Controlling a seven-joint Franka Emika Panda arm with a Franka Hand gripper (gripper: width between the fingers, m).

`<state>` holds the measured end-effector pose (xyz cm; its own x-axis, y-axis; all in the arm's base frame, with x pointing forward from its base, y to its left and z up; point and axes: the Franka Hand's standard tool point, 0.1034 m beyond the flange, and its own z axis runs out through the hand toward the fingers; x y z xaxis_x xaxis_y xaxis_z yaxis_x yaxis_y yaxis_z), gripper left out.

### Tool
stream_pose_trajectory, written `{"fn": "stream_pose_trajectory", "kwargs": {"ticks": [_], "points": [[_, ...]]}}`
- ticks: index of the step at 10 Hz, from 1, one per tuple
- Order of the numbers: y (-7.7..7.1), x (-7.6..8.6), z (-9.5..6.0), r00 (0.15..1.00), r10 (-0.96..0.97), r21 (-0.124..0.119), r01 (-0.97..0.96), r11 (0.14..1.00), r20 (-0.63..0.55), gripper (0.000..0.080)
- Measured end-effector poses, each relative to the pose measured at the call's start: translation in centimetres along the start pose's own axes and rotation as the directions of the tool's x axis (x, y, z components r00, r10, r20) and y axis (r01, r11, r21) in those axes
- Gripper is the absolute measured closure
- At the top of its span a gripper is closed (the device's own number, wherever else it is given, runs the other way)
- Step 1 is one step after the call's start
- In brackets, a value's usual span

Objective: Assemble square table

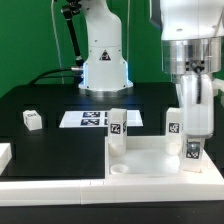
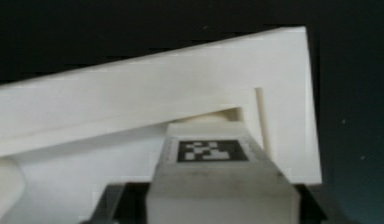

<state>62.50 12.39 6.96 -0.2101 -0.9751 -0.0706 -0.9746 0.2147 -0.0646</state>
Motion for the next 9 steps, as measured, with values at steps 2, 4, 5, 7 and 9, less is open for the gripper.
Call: {"fn": "stream_pose_trajectory", "kwargs": {"ticks": [2,4,5,7,9], "points": [[0.22,0.16,0.01,0.994,-0.112,-0.021,0.112,0.994,-0.004,0.033],[0.05,0.48,-0.64,0.917,-0.398,-0.086,0.398,0.913,0.011,0.0214],[0.18,0.41,-0.62,0.845,-0.534,-0.086,0.534,0.841,0.023,0.0161],[0.4,0.34,-0.59,0.778,-0.627,-0.085,0.627,0.774,0.033,0.0152],[0.37,0.43,-0.58,0.616,-0.787,-0.092,0.786,0.611,0.029,0.0151]]}}
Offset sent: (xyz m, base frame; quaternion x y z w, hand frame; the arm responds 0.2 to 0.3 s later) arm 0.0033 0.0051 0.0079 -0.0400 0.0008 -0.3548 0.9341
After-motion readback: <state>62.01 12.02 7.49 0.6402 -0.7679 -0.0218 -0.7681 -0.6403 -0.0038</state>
